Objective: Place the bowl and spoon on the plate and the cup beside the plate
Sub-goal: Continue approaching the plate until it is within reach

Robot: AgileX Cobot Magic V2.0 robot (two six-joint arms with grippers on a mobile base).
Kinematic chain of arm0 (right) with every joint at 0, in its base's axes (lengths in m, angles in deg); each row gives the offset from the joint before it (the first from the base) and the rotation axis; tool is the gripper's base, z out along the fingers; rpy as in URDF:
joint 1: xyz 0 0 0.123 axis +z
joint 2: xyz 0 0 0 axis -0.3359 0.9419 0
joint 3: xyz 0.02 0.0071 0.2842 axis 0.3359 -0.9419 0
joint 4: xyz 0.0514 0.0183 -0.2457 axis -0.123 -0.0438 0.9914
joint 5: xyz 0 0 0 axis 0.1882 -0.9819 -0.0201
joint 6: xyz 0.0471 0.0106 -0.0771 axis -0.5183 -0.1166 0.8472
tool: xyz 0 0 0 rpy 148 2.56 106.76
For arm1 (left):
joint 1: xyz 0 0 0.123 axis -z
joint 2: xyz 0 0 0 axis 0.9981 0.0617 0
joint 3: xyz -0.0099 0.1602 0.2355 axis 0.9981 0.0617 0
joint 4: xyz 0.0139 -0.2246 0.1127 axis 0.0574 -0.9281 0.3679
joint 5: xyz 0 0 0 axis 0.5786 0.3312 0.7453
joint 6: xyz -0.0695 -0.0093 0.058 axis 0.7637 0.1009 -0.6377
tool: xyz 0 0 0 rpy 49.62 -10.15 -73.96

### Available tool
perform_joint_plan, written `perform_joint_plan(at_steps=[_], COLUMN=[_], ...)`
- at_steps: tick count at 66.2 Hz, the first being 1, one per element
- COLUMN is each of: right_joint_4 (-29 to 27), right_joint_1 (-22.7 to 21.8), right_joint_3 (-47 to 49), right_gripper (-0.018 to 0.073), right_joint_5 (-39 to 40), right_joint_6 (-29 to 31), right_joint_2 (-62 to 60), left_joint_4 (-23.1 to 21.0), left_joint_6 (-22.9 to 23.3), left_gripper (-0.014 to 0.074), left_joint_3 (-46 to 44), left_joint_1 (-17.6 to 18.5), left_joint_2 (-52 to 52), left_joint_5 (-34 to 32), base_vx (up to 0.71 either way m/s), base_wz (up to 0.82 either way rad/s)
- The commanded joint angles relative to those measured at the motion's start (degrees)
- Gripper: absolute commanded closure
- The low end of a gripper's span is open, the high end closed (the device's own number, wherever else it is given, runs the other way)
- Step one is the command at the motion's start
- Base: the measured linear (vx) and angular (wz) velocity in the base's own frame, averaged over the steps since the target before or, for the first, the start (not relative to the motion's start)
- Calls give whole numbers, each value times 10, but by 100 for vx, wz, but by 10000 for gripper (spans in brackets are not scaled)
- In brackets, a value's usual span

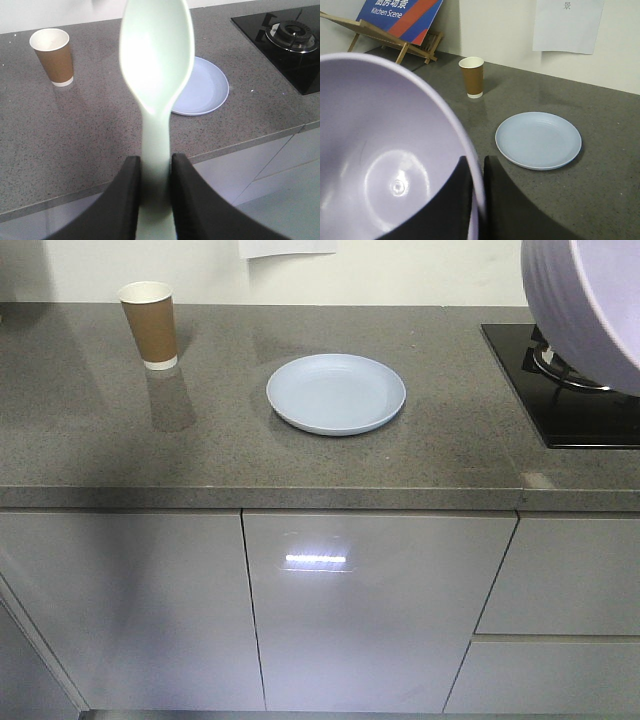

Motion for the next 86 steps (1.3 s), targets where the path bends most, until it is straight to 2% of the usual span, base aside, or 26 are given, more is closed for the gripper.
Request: perform_joint_plan(at_steps=[1, 86], right_joint_4=[-39, -39], right_joint_1=[-2, -2], right_joint_3=[12, 12], right_gripper=[564, 564], right_joint_5=[-8, -8], right_joint_6=[3, 3], right_joint_2=[-6, -6], left_joint_4=[-9, -9], left_joint_6=[4, 4], left_gripper=[602, 602], left_joint_3=[-14, -14], left_joint_1=[3, 3], left_joint_2=[-12, -12], left_joint_5=[-34, -34], base_vx=[2, 4], base_wz=[-1, 0])
